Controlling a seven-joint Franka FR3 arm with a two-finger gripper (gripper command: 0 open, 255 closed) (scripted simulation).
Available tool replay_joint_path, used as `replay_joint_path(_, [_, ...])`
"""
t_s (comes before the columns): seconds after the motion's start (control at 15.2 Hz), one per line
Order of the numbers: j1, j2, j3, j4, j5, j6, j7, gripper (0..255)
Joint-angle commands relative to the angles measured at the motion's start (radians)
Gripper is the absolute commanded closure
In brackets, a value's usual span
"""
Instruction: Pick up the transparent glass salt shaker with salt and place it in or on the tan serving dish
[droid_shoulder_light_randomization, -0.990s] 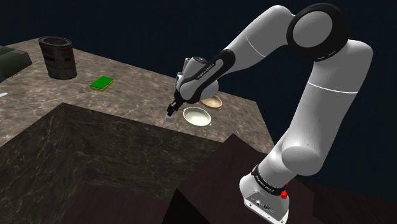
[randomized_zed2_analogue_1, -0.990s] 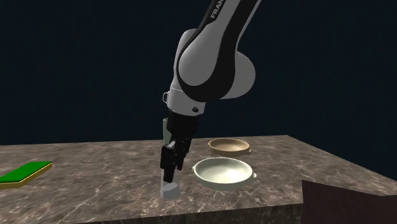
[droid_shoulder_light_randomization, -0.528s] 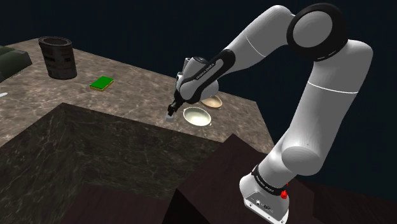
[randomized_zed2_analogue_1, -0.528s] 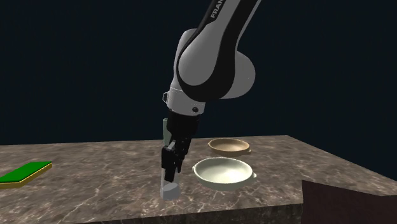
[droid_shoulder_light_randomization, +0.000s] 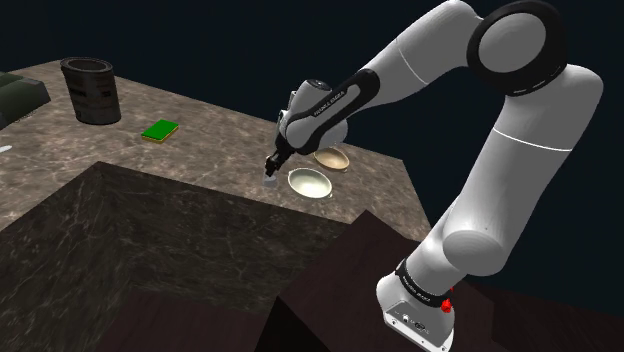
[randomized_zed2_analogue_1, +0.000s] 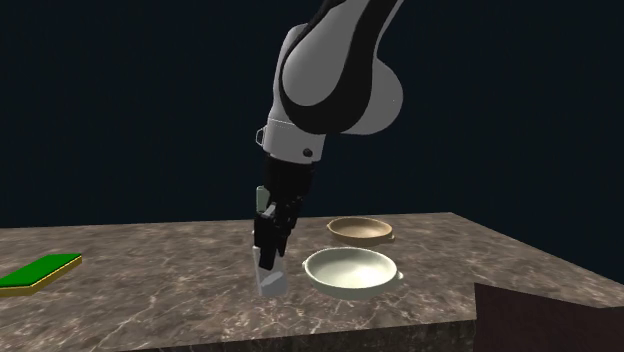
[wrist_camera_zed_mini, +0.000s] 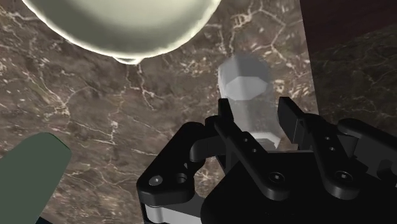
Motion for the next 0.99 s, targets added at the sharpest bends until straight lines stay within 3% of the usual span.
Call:
replay_joint_path(0.0, [0.004,-0.024,-0.003,0.002,-0.006,-0.026,0.007,255])
replay_joint_path(0.92, [0.007,-0.184,-0.011,0.031,-0.035,-0.214,0.032,255])
